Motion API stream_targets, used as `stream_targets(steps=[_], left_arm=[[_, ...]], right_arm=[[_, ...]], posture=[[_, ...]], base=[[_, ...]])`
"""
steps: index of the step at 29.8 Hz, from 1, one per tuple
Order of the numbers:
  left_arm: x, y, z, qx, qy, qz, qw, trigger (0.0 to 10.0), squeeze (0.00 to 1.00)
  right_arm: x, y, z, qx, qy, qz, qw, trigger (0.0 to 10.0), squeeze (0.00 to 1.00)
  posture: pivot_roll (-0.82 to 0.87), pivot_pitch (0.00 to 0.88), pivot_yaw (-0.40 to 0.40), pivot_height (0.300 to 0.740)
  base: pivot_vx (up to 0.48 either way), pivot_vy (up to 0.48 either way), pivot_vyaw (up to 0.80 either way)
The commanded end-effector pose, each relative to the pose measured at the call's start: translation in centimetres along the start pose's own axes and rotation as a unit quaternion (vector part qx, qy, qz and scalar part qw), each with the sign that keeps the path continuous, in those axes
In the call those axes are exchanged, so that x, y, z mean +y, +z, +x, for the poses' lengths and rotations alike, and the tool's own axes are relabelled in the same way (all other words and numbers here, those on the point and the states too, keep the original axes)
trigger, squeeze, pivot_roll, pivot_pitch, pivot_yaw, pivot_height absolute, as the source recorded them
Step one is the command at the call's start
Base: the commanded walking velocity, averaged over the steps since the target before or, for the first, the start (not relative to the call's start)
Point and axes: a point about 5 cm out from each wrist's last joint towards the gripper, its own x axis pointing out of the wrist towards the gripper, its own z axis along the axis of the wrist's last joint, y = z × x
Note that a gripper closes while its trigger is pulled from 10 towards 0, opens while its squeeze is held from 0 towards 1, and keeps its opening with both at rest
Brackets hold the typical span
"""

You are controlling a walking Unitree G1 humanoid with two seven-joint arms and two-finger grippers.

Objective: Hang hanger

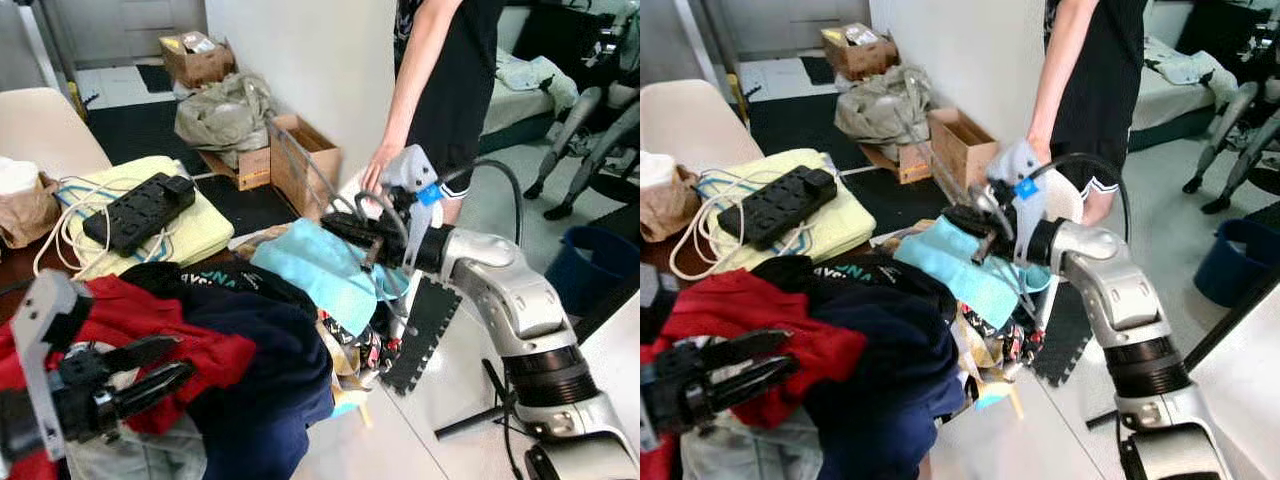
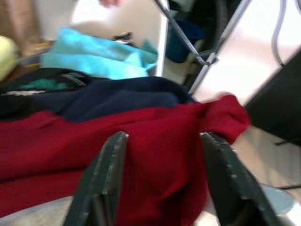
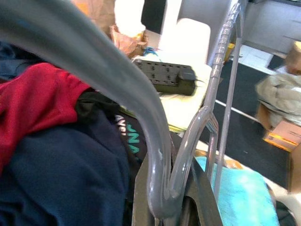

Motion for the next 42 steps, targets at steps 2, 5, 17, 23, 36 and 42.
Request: stream_targets(steps=[2, 5, 17, 23, 36, 42], left_arm=[[1.5, -0.1, -2.3, 0.074, 0.05, 0.033, 0.995, 10.0, 1.0], [3.1, 0.0, -7.1, 0.235, 0.143, 0.096, 0.956, 10.0, 1.0], [6.2, 9.6, -8.4, -0.067, 0.338, 0.222, 0.912, 10.0, 0.0], [6.5, 10.1, -7.6, -0.194, 0.344, 0.164, 0.904, 10.0, 0.0], [2.4, 8.7, -3.8, -0.435, -0.073, -0.073, 0.894, 10.0, 0.0], [1.1, 7.2, -3.1, -0.43, -0.201, -0.134, 0.87, 10.0, 0.0]], right_arm=[[0.0, 0.2, 0.0, 0.004, 0.004, 0.001, 1.0, 10.0, 0.0], [-0.9, 0.9, 0.1, -0.001, -0.015, 0.007, 1.0, 10.0, 0.0], [-0.8, 2.7, 1.2, -0.05, -0.007, 0.053, 0.997, 10.0, 0.0], [0.3, 3.4, 1.6, -0.07, 0.035, 0.077, 0.994, 10.0, 0.0], [3.5, 7.9, -0.8, -0.22, 0.248, 0.141, 0.933, 10.0, 0.0], [5.0, 9.0, -1.0, -0.236, 0.319, 0.124, 0.91, 10.0, 0.0]], posture=[[0.06, 0.067, -0.07, 0.74], [0.07, 0.063, -0.077, 0.74], [0.07, 0.061, -0.085, 0.74], [0.06, 0.062, -0.084, 0.74], [0.04, 0.056, -0.087, 0.74], [0.03, 0.053, -0.086, 0.74]], base=[[0.0, 0.0, 0.0], [0.0, 0.0, 0.0], [0.0, 0.0, 0.0], [0.0, 0.0, 0.0], [0.0, 0.0, 0.0], [0.0, 0.0, 0.0]])
